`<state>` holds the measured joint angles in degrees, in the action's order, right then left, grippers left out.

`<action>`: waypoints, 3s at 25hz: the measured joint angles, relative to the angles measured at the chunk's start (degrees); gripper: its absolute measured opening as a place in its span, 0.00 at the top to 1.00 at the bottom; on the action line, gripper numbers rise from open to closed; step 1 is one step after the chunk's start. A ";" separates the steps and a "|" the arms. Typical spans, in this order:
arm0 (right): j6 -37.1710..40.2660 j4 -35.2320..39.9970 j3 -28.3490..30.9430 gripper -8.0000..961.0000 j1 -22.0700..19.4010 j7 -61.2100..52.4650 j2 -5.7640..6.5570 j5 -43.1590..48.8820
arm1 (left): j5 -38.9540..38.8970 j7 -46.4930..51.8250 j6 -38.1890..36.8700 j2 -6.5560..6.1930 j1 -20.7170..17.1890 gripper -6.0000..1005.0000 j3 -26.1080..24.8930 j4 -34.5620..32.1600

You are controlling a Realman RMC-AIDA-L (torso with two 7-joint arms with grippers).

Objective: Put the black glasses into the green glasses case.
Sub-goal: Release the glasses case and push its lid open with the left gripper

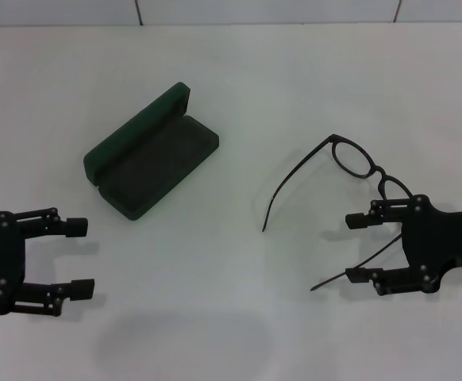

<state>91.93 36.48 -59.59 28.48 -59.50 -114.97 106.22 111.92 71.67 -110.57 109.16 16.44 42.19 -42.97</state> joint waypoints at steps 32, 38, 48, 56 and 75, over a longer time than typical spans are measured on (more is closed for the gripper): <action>-0.83 -0.50 -0.33 0.27 0.38 -0.13 -0.41 -0.17 | 14.52 40.06 13.66 4.73 16.61 0.13 -10.54 -11.46; -0.94 -0.40 -0.23 0.27 0.42 -0.18 -0.43 -0.22 | 21.36 50.73 20.56 6.16 19.11 0.13 -3.65 -19.16; -1.72 -0.13 -0.43 0.27 0.52 -0.24 -0.47 -0.41 | 33.22 57.31 25.16 6.19 24.15 0.13 8.77 -19.74; -2.14 -0.77 -0.45 0.27 1.78 -0.23 -0.61 -0.31 | 39.20 61.17 26.80 7.56 25.52 0.14 12.67 -18.54; -3.15 -0.87 -0.98 0.27 1.57 0.12 -0.70 0.04 | 39.92 62.01 32.68 8.86 27.15 0.23 18.66 -16.08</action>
<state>88.78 35.61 -60.57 30.04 -59.37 -115.67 106.26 151.84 133.67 -77.88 118.02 43.59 60.85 -59.05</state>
